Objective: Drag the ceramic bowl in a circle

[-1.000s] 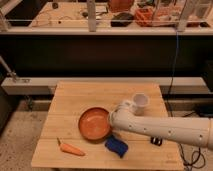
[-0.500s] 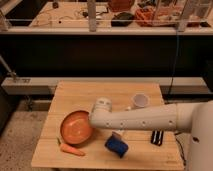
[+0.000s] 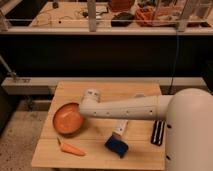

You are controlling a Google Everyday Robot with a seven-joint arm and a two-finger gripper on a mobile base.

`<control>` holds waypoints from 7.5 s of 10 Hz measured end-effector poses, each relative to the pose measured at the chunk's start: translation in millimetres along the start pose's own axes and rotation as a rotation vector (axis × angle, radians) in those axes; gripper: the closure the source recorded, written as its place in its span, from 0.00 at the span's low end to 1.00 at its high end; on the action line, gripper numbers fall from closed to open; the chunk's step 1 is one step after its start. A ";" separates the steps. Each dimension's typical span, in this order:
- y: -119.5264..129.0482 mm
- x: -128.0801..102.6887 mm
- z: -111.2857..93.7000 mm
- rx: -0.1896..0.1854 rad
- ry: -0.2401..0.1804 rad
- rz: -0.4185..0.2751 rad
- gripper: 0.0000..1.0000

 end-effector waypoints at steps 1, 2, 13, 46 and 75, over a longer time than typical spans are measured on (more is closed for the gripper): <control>11.8 5.1 -0.2 -0.007 0.012 0.044 1.00; 27.5 5.9 -2.4 -0.011 0.018 0.087 1.00; 161.2 -71.3 -57.4 -0.043 -0.002 0.299 1.00; 7.6 -62.9 -38.0 0.013 -0.037 -0.048 1.00; 78.7 21.3 -5.0 0.105 0.035 0.025 1.00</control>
